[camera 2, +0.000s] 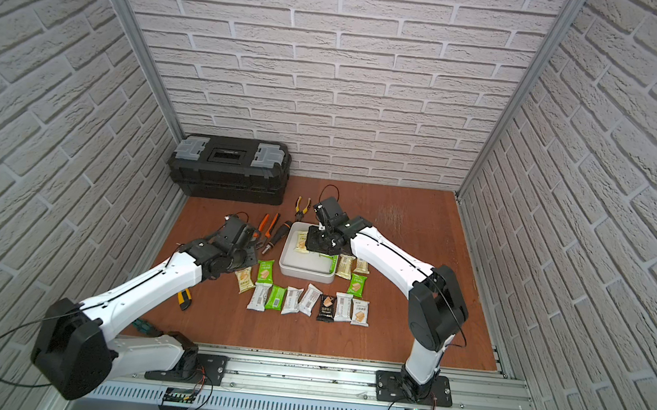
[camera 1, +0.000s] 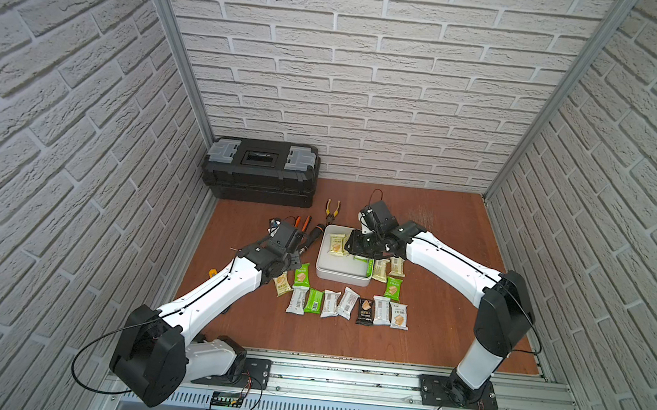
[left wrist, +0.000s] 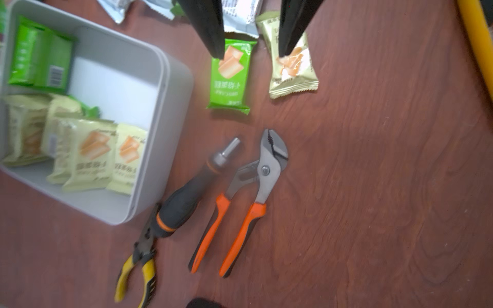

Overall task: Take the cookies out of the storage box
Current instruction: Pick up the cookie from the storage box.

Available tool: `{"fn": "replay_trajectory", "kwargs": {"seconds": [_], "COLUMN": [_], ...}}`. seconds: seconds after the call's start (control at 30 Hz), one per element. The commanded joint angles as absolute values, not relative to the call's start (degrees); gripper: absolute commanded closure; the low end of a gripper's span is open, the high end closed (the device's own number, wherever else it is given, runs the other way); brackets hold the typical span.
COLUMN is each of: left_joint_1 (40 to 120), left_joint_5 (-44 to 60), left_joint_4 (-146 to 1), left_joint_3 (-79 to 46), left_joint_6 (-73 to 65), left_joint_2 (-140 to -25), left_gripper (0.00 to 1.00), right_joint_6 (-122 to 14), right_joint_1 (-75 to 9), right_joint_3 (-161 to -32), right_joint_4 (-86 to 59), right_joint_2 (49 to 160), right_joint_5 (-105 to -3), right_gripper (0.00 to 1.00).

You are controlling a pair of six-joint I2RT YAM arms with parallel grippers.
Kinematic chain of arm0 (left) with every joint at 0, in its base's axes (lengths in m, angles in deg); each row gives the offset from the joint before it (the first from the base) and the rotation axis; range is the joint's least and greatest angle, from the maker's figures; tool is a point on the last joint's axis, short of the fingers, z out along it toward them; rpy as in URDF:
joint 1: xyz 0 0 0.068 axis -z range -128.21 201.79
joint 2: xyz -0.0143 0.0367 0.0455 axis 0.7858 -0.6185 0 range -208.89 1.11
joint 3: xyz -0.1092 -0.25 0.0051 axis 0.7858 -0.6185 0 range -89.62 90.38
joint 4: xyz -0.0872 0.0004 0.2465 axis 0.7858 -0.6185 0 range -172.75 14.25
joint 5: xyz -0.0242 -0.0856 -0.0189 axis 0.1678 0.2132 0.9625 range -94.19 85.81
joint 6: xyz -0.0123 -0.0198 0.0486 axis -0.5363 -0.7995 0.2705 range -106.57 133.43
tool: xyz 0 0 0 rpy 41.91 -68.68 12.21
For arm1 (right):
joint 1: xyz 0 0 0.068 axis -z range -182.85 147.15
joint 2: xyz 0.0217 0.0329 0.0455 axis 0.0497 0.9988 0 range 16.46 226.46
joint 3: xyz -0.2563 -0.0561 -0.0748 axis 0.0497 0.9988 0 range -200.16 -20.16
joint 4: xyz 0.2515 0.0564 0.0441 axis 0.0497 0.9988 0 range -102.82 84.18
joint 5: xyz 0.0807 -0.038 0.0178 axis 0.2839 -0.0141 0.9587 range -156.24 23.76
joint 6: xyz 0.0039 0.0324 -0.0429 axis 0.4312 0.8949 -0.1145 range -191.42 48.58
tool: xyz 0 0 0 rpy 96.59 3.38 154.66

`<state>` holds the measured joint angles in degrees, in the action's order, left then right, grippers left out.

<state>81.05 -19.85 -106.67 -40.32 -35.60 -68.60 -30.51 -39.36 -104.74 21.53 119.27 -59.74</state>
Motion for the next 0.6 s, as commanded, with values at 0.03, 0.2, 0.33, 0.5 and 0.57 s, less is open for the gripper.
{"fn": "replay_trajectory", "kwargs": {"seconds": [0.03,0.2,0.33,0.5,0.57], "left_joint_1": [80.51,80.21,79.35,77.91,77.47], "left_joint_5": [-16.77,-16.33,-16.94,-17.06,-17.04], "left_joint_4": [-99.94,-96.11,-95.6,-95.34,-95.21], "left_joint_3": [-43.35,-46.15,-47.48,-49.25,-49.81], "left_joint_6": [-40.01,-43.68,-45.18,-46.58,-46.92], "left_joint_2": [-68.5,-67.02,-65.52,-63.71,-63.23], "left_gripper": [0.61,0.6,0.6,0.6,0.6], "right_joint_6": [-31.14,-31.15,-31.29,-32.54,-32.47], "right_joint_1": [-40.7,-41.62,-41.71,-41.72,-41.71], "right_joint_3": [-110.11,-118.34,-123.77,-131.47,-133.34], "right_joint_4": [24.41,27.36,28.87,32.09,32.69], "right_joint_2": [124.53,132.66,137.51,142.86,144.31], "right_joint_5": [-62.63,-65.32,-67.84,-68.54,-68.83], "right_gripper": [0.58,0.56,0.54,0.5,0.48]}}
